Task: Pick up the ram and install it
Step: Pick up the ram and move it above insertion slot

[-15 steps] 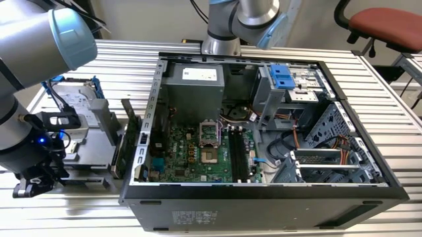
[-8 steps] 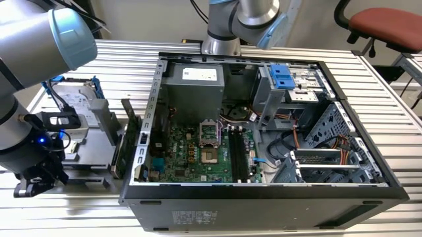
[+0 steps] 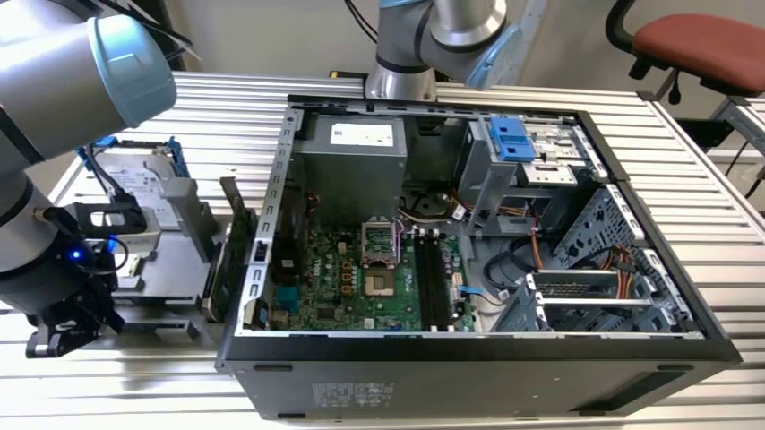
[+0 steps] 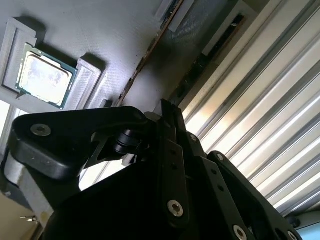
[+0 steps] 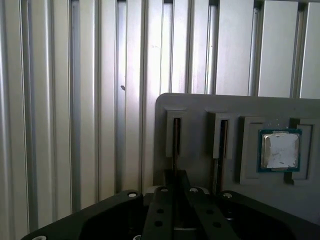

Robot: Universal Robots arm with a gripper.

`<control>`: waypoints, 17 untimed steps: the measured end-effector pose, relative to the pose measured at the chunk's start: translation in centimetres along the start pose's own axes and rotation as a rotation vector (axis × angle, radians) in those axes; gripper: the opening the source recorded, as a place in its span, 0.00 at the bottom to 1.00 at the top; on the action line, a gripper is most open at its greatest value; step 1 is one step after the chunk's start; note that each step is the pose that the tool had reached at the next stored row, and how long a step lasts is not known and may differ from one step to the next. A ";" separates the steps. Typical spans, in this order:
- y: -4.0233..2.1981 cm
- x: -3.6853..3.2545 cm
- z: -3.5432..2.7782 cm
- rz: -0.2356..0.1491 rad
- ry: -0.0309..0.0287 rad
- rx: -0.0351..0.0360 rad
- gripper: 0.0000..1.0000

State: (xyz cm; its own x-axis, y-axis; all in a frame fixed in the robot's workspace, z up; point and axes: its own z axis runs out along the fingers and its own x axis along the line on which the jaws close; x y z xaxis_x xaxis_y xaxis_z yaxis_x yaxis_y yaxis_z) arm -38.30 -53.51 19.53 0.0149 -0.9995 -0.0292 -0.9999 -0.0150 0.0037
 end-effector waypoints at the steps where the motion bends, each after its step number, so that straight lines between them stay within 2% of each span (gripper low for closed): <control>1: 0.00 0.00 0.00 0.000 0.0000 0.0000 0.00; 7: 0.00 0.00 -0.16 0.000 0.0001 -0.0001 0.00; 17: 0.01 -0.06 -2.04 0.000 0.0000 0.0004 0.00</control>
State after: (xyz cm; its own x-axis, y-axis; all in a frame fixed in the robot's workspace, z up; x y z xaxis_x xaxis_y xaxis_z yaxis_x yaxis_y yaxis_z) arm -38.30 -53.51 21.58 0.0154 -0.9995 -0.0291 -0.9999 -0.0155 0.0032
